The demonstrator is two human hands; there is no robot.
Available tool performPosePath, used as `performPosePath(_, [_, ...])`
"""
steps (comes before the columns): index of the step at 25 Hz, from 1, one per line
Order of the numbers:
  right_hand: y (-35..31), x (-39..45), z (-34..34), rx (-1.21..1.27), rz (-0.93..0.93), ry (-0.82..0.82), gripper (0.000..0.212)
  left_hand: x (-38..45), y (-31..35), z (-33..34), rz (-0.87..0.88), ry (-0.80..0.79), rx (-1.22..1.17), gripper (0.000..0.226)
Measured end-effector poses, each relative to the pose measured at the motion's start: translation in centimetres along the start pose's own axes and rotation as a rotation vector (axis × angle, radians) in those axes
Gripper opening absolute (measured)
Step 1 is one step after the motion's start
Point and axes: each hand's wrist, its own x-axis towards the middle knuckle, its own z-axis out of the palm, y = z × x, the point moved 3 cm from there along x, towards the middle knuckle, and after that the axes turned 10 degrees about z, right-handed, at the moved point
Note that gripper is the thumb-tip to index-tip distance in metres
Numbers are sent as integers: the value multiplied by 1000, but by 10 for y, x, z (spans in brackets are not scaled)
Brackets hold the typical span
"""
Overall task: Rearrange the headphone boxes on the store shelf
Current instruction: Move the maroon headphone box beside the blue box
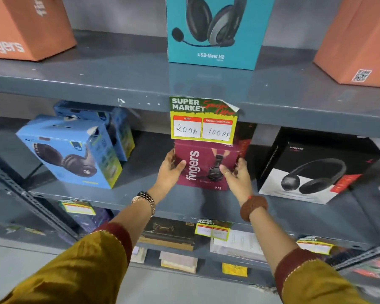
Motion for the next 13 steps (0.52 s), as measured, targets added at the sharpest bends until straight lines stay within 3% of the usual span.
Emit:
performPosePath(4, [1,-21,3,-5,-19,26,54,-16,3,-18,17,-8,8,62])
performPosePath(7, [4,-45,6,-85,-30,27,60,-42,9,-41,53,-24,-26,58])
performPosePath(13, [-16,-109,23,-93,-124,-2,46,-82,25,-95,135,-57,-35,45])
